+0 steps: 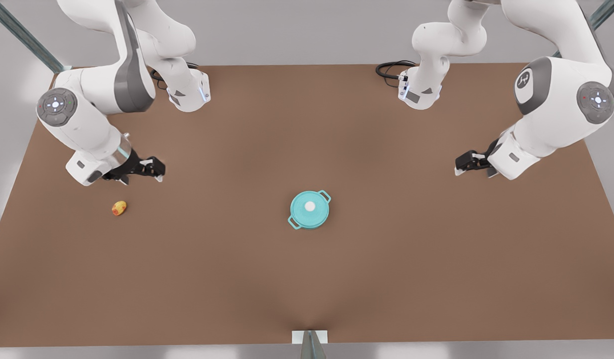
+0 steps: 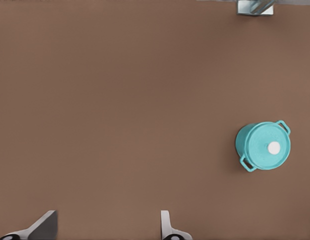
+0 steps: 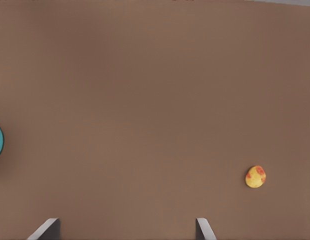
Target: Open the pot lid and put the potato into the pot
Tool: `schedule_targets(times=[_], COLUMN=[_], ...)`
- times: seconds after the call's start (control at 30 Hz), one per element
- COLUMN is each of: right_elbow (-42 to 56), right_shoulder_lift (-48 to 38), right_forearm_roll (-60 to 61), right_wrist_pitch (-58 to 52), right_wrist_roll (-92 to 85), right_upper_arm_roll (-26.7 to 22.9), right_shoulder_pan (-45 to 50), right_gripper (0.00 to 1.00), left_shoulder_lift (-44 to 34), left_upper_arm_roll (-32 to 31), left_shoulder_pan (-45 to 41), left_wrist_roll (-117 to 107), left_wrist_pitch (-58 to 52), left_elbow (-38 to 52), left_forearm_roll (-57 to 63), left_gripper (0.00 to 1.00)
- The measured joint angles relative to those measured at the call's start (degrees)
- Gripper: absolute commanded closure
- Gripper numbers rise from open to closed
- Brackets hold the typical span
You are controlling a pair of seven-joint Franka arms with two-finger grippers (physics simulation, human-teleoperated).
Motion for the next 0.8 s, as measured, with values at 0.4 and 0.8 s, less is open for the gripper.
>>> schedule_targets(times=[0.4,0.8], right_elbow=[-2.2,-13.3], right_shoulder_lift=[8.1,8.3], right_forearm_roll=[0.9,-1.5], right_wrist_pitch=[-0.3,16.0], right_wrist_roll=[2.3,10.0], right_upper_arm_roll=[-2.7,-2.1], right_shoulder_pan=[-13.7,-11.9], right_gripper=[0.00,0.00], left_shoulder_lift=[21.0,39.9], left_upper_arm_roll=[-3.2,-3.0], left_shoulder_pan=[-27.1,-34.4], left_wrist_roll=[-13.0,-37.0], left_wrist_pitch=[5.8,26.8], left_elbow=[13.2,15.4], left_forearm_roll=[7.7,15.4], left_gripper=[0.00,0.00])
